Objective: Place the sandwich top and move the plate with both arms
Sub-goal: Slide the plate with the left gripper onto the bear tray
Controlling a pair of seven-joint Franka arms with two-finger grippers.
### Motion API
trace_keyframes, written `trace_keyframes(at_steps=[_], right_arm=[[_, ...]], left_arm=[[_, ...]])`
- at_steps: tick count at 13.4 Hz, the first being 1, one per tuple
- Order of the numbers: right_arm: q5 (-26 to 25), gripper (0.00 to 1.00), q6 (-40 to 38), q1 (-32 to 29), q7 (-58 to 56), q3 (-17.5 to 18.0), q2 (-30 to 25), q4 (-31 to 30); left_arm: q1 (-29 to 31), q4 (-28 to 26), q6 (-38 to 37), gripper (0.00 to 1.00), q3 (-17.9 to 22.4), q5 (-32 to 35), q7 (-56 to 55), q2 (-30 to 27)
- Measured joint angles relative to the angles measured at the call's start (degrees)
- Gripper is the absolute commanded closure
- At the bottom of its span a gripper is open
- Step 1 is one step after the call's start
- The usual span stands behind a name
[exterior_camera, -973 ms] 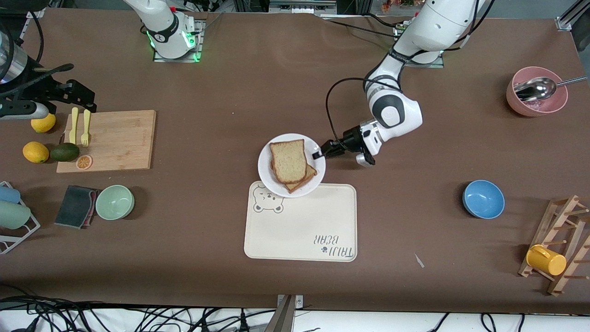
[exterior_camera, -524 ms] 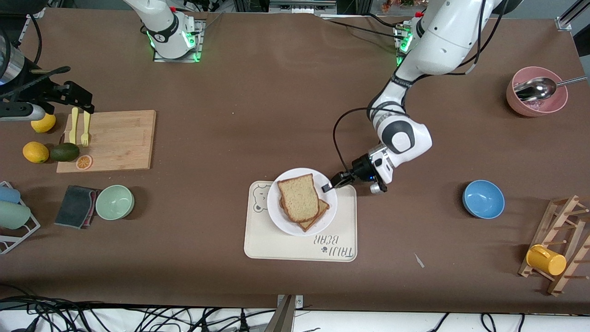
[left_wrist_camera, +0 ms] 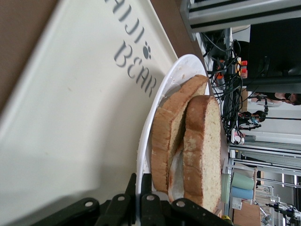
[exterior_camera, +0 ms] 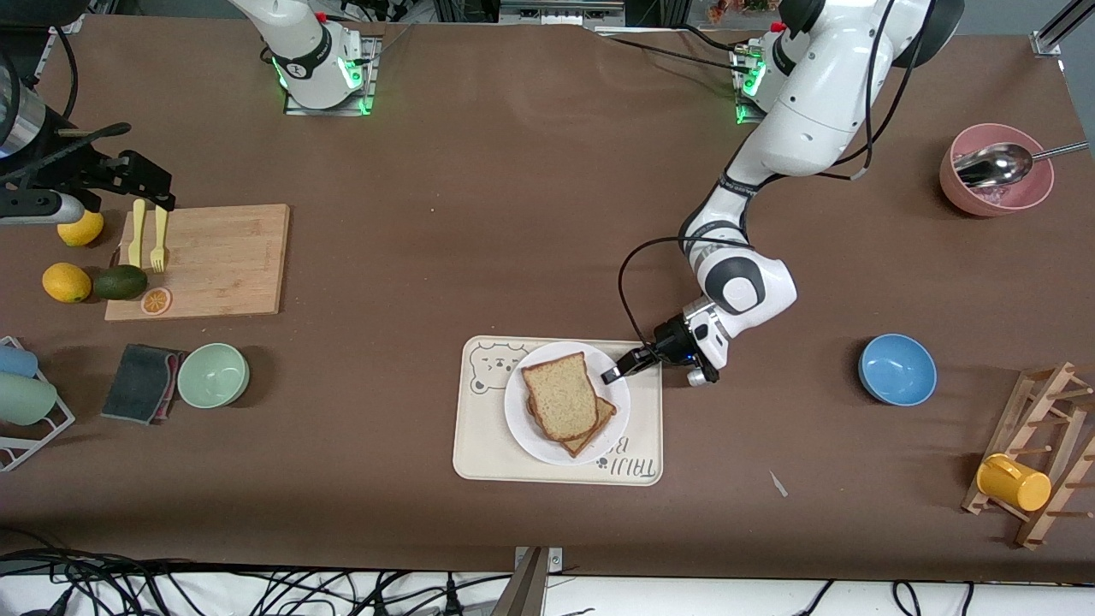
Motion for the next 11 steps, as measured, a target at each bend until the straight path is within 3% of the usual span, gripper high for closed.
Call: trace_keyframes(at_steps=[4, 5, 6, 9, 10, 11], right_arm=[[0.0, 0.0, 0.0, 0.0, 0.0, 0.0, 0.0, 0.0], [0.0, 0.0, 0.0, 0.0, 0.0, 0.0, 0.0, 0.0], [0.0, 0.0, 0.0, 0.0, 0.0, 0.0, 0.0, 0.0], [0.0, 0.0, 0.0, 0.0, 0.0, 0.0, 0.0, 0.0], [0.0, 0.0, 0.0, 0.0, 0.0, 0.0, 0.0, 0.0], [0.0, 0.0, 0.0, 0.0, 0.0, 0.0, 0.0, 0.0]], left_arm=[[-0.05, 2.58, 0.0, 0.99, 0.51, 0.04, -0.82, 2.1], [-0.12, 2.81, 0.0, 0.74, 0.51, 0.18, -1.09, 2.29], [-0.19, 2.95, 0.02, 0.6, 0.53, 0.45, -1.42, 2.29], [-0.27, 3.54, 0.04, 0.55, 0.54, 0.59, -1.8, 2.28], [-0.3, 3.7, 0.04, 0.48, 0.54, 0.6, -1.86, 2.28], [-0.32, 3.85, 0.04, 0.0, 0.54, 0.61, -1.92, 2.28]])
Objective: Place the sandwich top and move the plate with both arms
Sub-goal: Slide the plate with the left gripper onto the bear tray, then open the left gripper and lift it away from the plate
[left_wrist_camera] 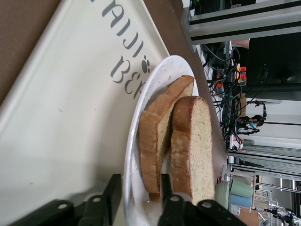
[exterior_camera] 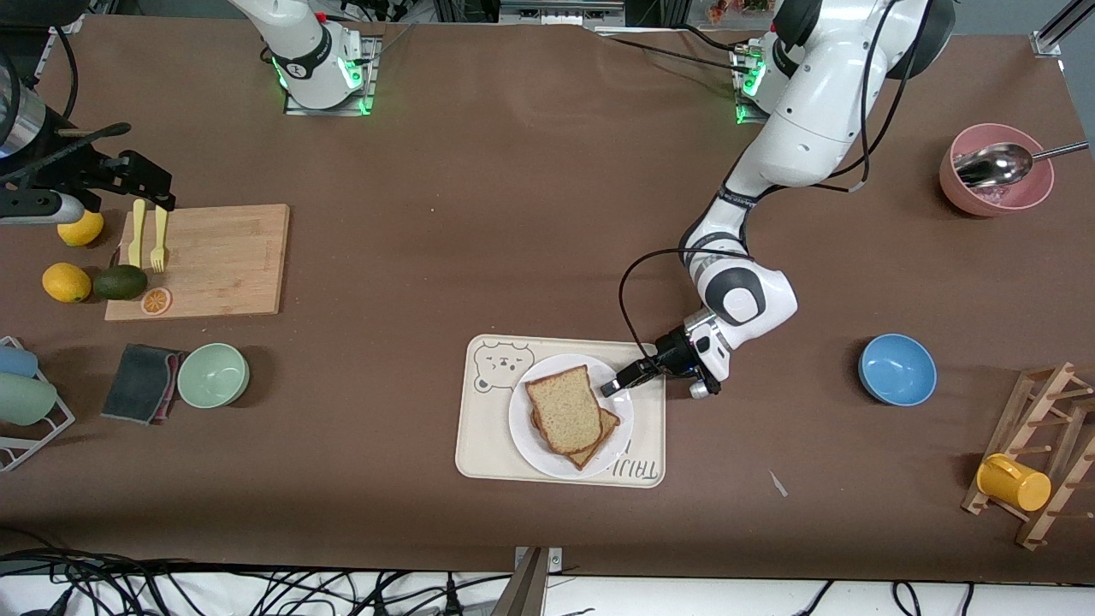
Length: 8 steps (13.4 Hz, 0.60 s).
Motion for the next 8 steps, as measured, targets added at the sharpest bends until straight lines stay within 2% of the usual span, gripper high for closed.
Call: trace_keyframes(at_steps=[3, 8], right_arm=[[0.0, 0.0, -0.41, 0.0, 0.0, 0.0, 0.0, 0.0], [0.0, 0.0, -0.56, 0.0, 0.0, 0.0, 0.0, 0.0]], left_arm=[[0.01, 0.42, 0.0, 0.0, 0.16, 0.65, 0.0, -0.32], [0.94, 0.71, 0.2, 0.0, 0.62, 11.08, -1.09, -3.34]])
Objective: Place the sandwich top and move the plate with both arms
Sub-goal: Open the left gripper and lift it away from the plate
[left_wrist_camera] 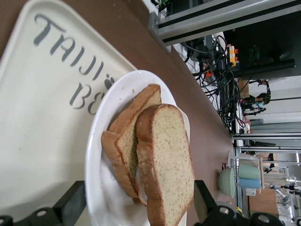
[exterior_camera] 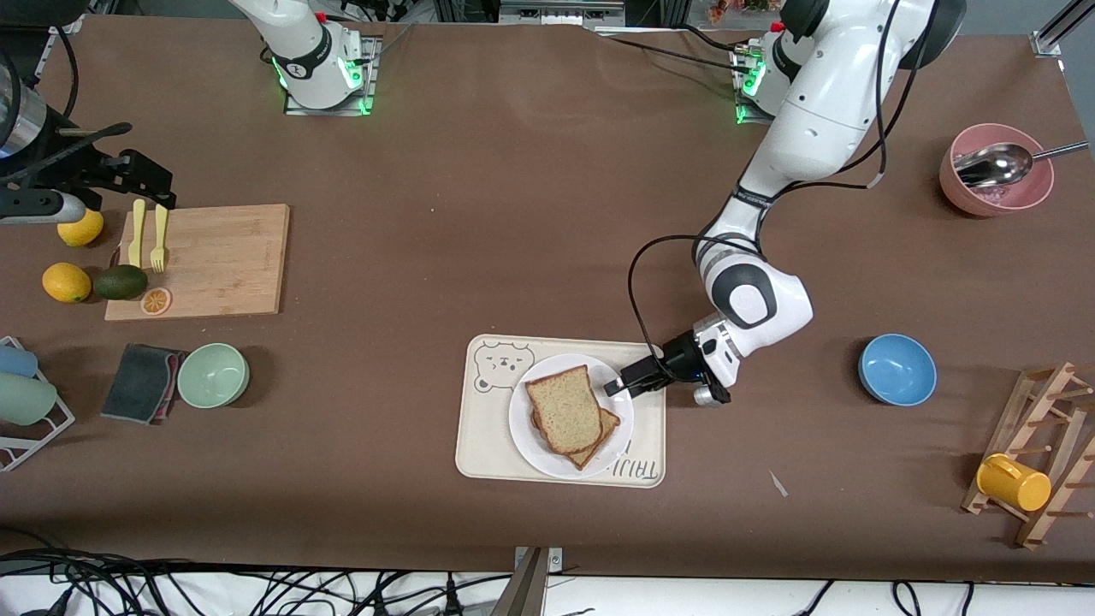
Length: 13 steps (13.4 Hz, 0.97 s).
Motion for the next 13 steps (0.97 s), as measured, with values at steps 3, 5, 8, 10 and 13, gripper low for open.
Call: trace_keyframes(at_steps=[3, 5, 8, 10, 13], right_arm=[[0.04, 0.0, -0.05, 0.0, 0.0, 0.0, 0.0, 0.0], [0.41, 0.0, -0.08, 0.0, 0.0, 0.0, 0.0, 0.0], [0.51, 0.0, -0.1, 0.0, 0.0, 0.0, 0.0, 0.0], [0.53, 0.0, -0.12, 0.0, 0.0, 0.0, 0.0, 0.01], [0.54, 0.0, -0.45, 0.0, 0.0, 0.0, 0.0, 0.0]], left_arm=[[1.32, -1.66, 0.16, 0.0, 0.09, 9.27, -0.34, -2.35], [2.9, -4.49, 0.2, 0.0, 0.15, 16.46, -0.71, -5.29], [6.84, -10.58, -0.43, 0.0, 0.17, 32.71, -1.81, -12.95], [10.11, -13.39, -5.05, 0.0, 0.17, 45.01, -6.55, -18.87], [13.96, -14.44, -13.92, 0.0, 0.19, 60.99, -15.99, -26.15]])
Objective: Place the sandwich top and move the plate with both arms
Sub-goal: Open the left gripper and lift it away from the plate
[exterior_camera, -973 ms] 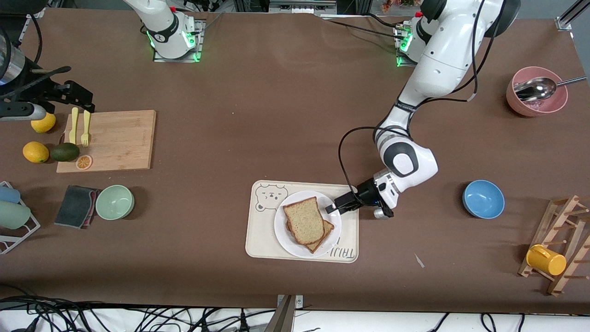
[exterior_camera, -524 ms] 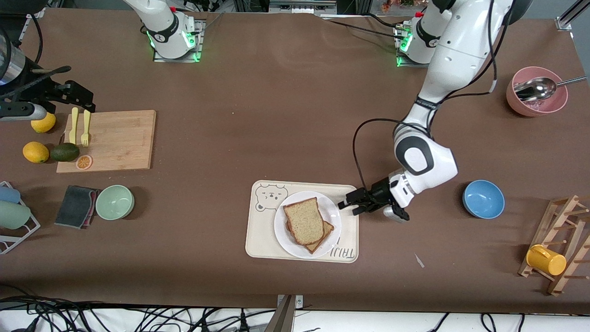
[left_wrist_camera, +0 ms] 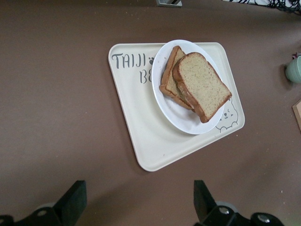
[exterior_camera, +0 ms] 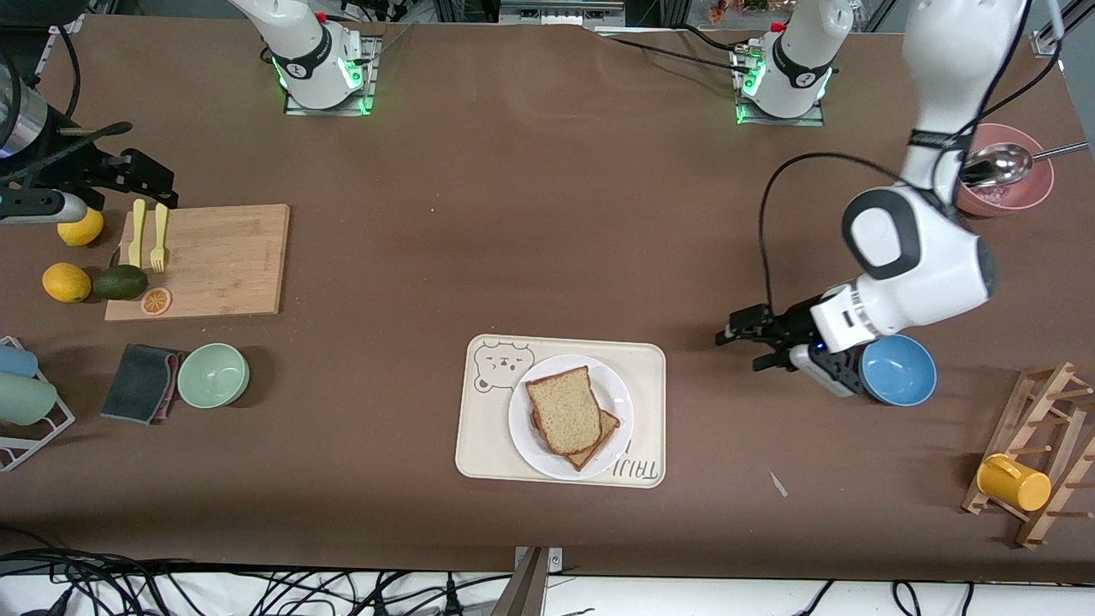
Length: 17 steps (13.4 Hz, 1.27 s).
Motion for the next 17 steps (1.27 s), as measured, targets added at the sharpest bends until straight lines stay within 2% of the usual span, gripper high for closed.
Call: trace_keyframes(at_steps=[4, 7, 11, 17], right_arm=[[0.04, 0.0, -0.38, 0.0, 0.0, 0.0, 0.0, 0.0], [0.05, 0.0, -0.42, 0.0, 0.0, 0.0, 0.0, 0.0], [0.06, 0.0, -0.44, 0.0, 0.0, 0.0, 0.0, 0.0], [0.07, 0.0, -0.74, 0.0, 0.0, -0.01, 0.0, 0.0]], left_arm=[[0.83, -0.24, -8.84, 0.0, -0.06, 18.27, -12.42, -7.79], [0.83, -0.29, -18.19, 0.0, -0.1, 26.74, -21.6, -14.02], [0.84, 0.69, -28.77, 0.0, -0.1, 33.88, -28.91, -19.11], [1.16, 8.61, -41.36, 0.0, -0.01, 41.0, -35.36, -20.18]])
